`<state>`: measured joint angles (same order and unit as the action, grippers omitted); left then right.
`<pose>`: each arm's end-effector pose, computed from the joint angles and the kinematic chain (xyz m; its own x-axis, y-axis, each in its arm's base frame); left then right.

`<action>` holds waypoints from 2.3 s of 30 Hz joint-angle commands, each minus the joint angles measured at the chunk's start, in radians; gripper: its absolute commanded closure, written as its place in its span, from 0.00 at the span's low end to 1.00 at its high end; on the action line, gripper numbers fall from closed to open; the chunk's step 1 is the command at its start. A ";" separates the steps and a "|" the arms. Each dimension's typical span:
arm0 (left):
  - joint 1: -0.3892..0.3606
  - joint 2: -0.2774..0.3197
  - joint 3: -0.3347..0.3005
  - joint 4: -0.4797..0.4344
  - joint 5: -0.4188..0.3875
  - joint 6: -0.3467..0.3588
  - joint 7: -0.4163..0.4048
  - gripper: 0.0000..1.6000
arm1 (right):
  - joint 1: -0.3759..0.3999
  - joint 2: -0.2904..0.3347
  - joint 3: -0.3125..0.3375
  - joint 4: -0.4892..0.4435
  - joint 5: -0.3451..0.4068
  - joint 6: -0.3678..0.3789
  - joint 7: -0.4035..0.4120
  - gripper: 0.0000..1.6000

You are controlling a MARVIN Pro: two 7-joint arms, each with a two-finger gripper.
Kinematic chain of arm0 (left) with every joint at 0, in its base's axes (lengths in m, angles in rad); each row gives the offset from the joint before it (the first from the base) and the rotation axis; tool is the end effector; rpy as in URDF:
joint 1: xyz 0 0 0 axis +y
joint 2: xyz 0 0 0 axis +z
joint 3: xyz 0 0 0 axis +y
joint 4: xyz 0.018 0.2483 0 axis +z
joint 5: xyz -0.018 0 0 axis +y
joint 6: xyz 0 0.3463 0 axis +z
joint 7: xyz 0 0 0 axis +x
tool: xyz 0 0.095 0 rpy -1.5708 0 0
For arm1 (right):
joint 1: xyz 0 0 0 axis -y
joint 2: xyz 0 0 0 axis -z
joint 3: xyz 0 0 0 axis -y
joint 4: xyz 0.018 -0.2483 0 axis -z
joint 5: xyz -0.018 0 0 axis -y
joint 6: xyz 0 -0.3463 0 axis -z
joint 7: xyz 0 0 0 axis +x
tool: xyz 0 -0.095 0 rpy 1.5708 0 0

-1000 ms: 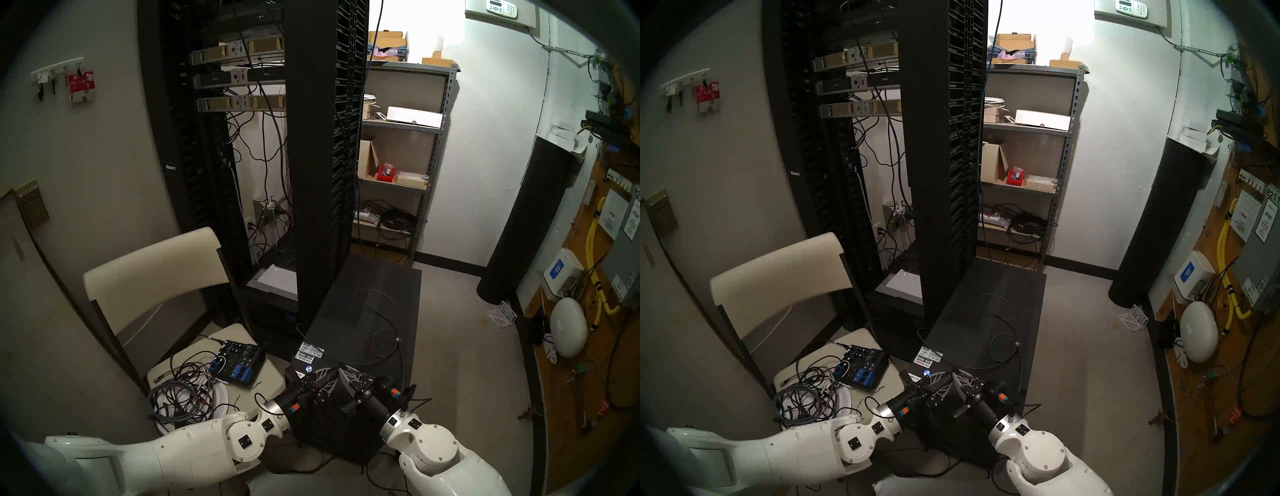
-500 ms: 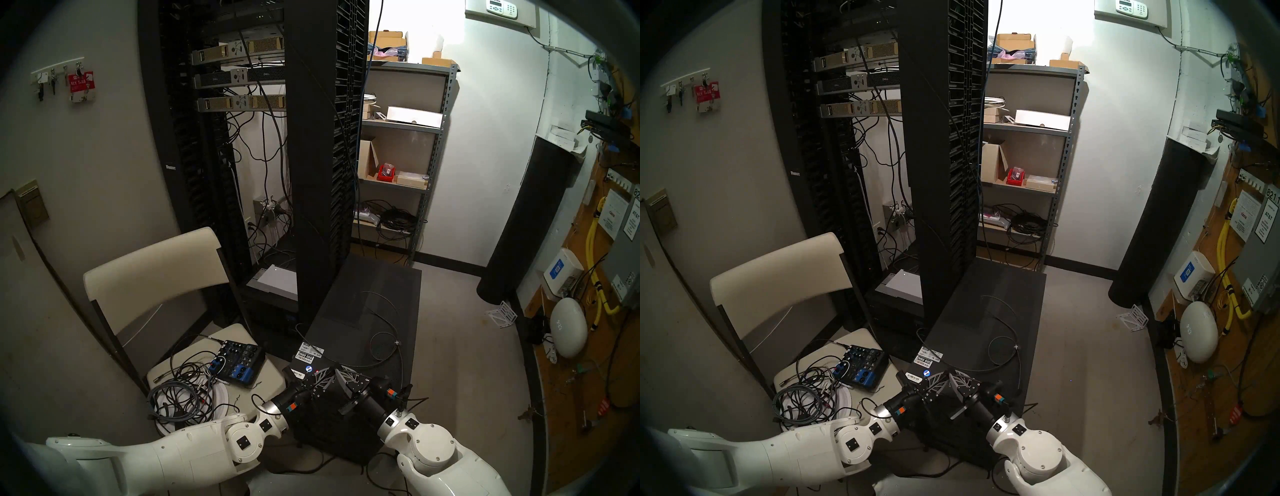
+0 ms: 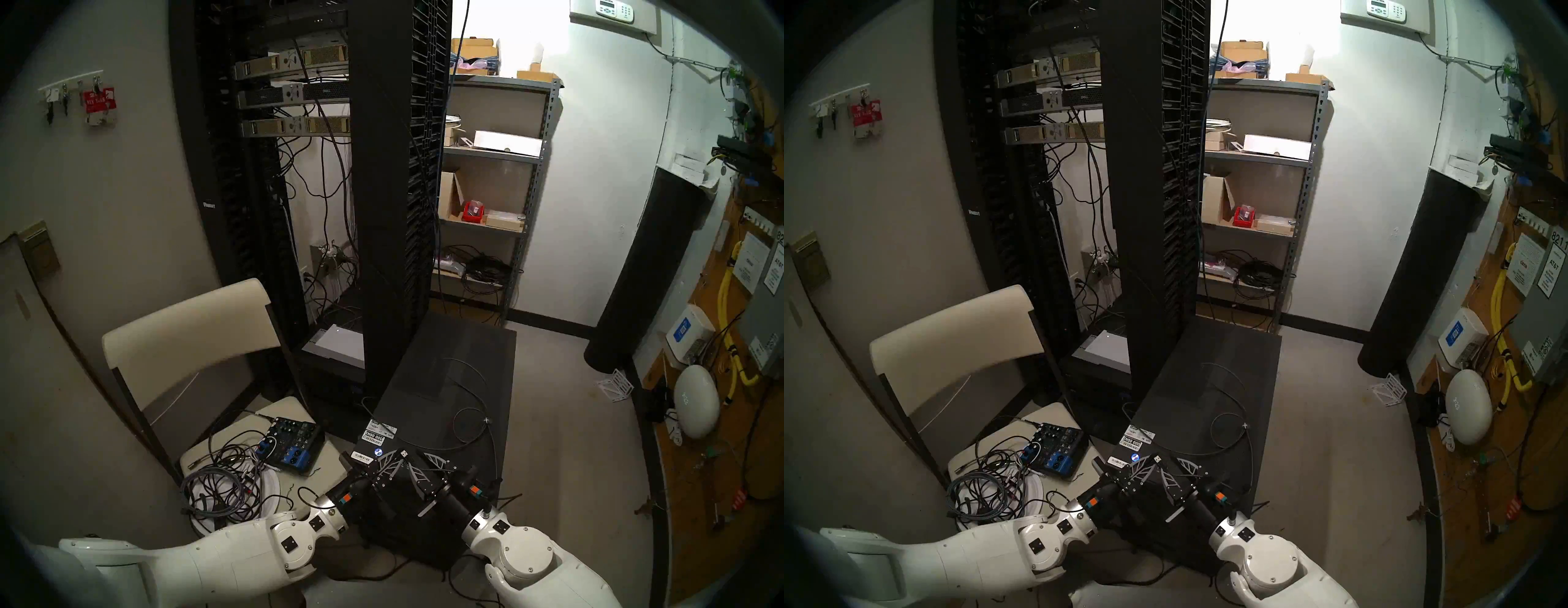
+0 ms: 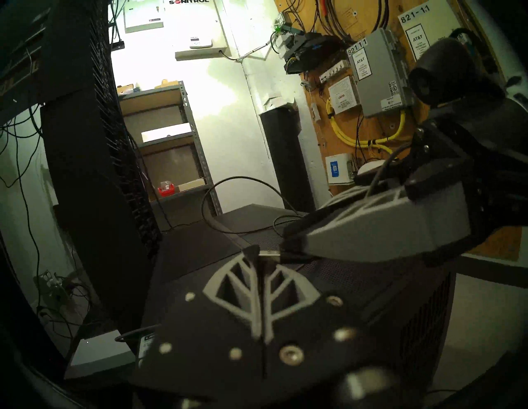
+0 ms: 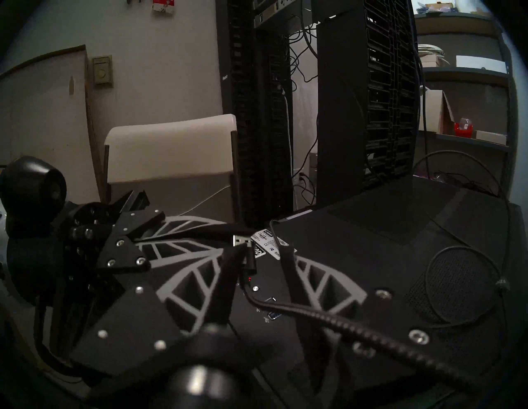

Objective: Insert the cable into the workstation's USB slot

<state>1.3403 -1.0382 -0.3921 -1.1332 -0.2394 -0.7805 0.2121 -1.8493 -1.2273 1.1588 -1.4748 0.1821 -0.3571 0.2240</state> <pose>0.3017 -0.1178 -0.4609 -0.2029 -0.1389 0.9693 -0.6956 -0.6763 -0.2425 0.3030 0.0911 -0.4212 0.1067 0.0759 0.9914 0.5929 -0.8053 -0.0022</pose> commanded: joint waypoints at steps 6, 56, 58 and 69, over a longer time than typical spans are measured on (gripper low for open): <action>-0.016 -0.007 0.006 -0.028 -0.058 -0.042 -0.069 1.00 | 0.022 -0.004 0.004 0.011 0.011 -0.059 0.028 0.53; 0.003 0.012 -0.005 -0.027 0.180 -0.073 0.032 0.49 | 0.015 -0.011 0.050 -0.065 0.130 0.014 0.110 1.00; 0.003 0.015 -0.005 -0.032 0.182 -0.068 0.033 0.51 | 0.020 -0.009 0.049 -0.064 0.133 0.015 0.113 1.00; 0.009 0.009 0.000 -0.021 0.193 -0.052 0.032 0.47 | 0.025 -0.008 0.047 -0.061 0.135 0.015 0.109 1.00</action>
<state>1.3526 -1.0188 -0.3915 -1.1431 -0.0440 -0.8330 0.2445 -1.8398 -1.2280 1.2035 -1.5210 0.3148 -0.3317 0.3305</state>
